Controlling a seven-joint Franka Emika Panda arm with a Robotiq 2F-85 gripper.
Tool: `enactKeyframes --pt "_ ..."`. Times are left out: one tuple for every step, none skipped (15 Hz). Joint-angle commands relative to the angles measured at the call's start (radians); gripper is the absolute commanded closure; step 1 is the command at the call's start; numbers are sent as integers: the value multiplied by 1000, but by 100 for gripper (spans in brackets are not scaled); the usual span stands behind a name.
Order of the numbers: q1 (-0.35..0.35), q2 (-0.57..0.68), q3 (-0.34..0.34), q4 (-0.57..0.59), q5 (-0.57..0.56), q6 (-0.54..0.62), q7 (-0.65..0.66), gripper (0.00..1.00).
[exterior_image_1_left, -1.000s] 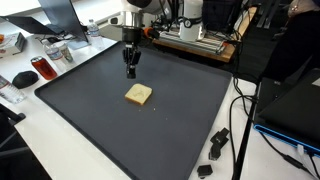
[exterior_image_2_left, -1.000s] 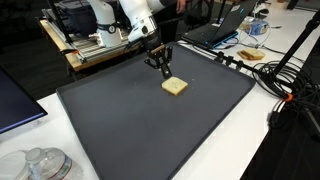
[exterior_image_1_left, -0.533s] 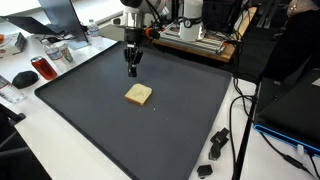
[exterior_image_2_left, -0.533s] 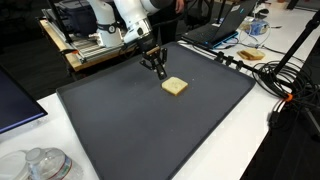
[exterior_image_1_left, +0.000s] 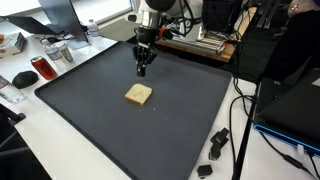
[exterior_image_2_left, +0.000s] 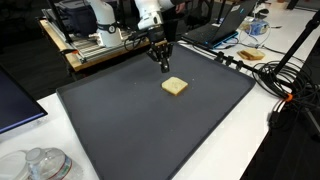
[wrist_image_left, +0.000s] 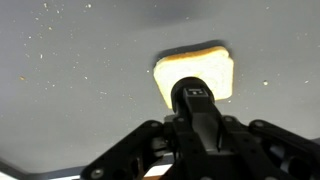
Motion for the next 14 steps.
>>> enactKeyframes --pt "71 14 41 -11 29 139 -6 95" --pt "88 30 53 -1 45 176 -25 95" --pt "99 43 64 9 60 203 -41 95" --pt "109 53 77 20 78 226 -61 95" --pt "111 62 90 31 104 241 -87 95" --pt "107 71 105 47 137 254 -118 95" --pt "99 78 121 65 171 267 -156 95" --pt "84 85 140 85 213 278 -206 95" --pt "70 90 157 110 256 295 -254 95" --pt "56 96 174 135 297 315 -303 95" --pt "42 102 190 169 339 349 -353 95" --pt "23 116 208 213 392 386 -405 95" --pt "8 135 222 260 439 436 -450 95" --pt "-1 171 223 325 486 519 -478 95"
